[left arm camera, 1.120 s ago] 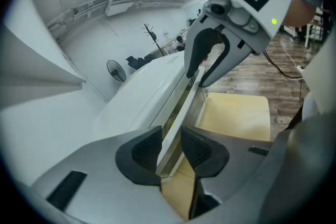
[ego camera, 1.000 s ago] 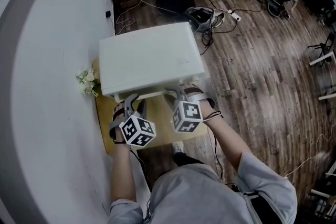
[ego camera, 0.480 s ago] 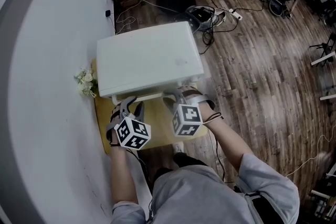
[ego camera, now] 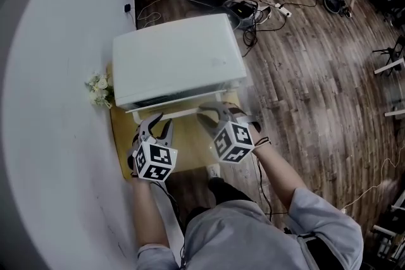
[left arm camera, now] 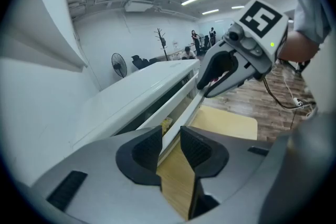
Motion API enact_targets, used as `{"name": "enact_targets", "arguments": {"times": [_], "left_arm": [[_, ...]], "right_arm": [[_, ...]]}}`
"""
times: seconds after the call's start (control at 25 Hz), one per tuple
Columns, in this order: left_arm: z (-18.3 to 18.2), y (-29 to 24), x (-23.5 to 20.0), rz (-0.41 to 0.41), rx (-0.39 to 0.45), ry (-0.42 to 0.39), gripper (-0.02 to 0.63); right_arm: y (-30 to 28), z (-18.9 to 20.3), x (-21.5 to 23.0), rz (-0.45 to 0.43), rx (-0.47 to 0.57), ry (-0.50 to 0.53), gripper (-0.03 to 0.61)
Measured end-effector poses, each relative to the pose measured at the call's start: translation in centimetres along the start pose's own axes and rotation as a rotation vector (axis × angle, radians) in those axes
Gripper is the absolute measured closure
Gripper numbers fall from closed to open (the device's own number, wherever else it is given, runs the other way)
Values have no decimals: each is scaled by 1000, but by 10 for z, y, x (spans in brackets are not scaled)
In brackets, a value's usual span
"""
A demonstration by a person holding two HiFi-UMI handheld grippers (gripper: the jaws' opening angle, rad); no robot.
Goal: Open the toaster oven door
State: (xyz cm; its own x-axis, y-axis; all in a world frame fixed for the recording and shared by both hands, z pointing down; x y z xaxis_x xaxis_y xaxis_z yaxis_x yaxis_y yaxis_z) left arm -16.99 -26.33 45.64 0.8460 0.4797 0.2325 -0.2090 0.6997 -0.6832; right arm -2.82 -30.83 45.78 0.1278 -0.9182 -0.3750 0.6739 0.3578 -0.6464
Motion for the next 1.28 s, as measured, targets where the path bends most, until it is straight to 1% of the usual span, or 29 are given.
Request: {"name": "enact_targets", "arguments": {"times": [0.16,0.32,0.48,0.68,0.92,1.04,1.16,1.28], "left_arm": [[9,8,6,17,42,51,512],[20,12,10,39,101,113,523],[28,15,16,49,157,177,535],[41,18,25,15,211,229,545],[54,21,40,-31,255,283,566],[64,21,49,-60,281,319,574],[77,21,61,-86,297,359,578],[88,21,71,-109,306,378,580]], "right_arm": [[4,2,-12,29,14,-32,511],[7,8,-24,59,53,-92,511],[12,15,-34,99,91,-126,512],[13,22,-49,138,130,-153,517],[18,34,-65,159,183,-199,525],[19,42,-74,166,208,-253,536],[20,51,-85,171,221,-315,560],[19,58,-97,188,223,-361,566]]}}
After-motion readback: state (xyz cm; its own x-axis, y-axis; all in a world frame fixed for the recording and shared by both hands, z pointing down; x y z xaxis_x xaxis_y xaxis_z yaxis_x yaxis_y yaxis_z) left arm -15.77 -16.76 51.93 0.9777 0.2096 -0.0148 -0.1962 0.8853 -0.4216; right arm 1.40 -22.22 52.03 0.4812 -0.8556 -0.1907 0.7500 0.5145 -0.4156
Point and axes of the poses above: the fingertips, and each gripper's own axes: y backward along the fingers, x to its right, z out of its underside, the point moved 7 cm from there along y, backward along the fingers, and after that the axes turned 3 degrees about y, right-handed, at the moved point
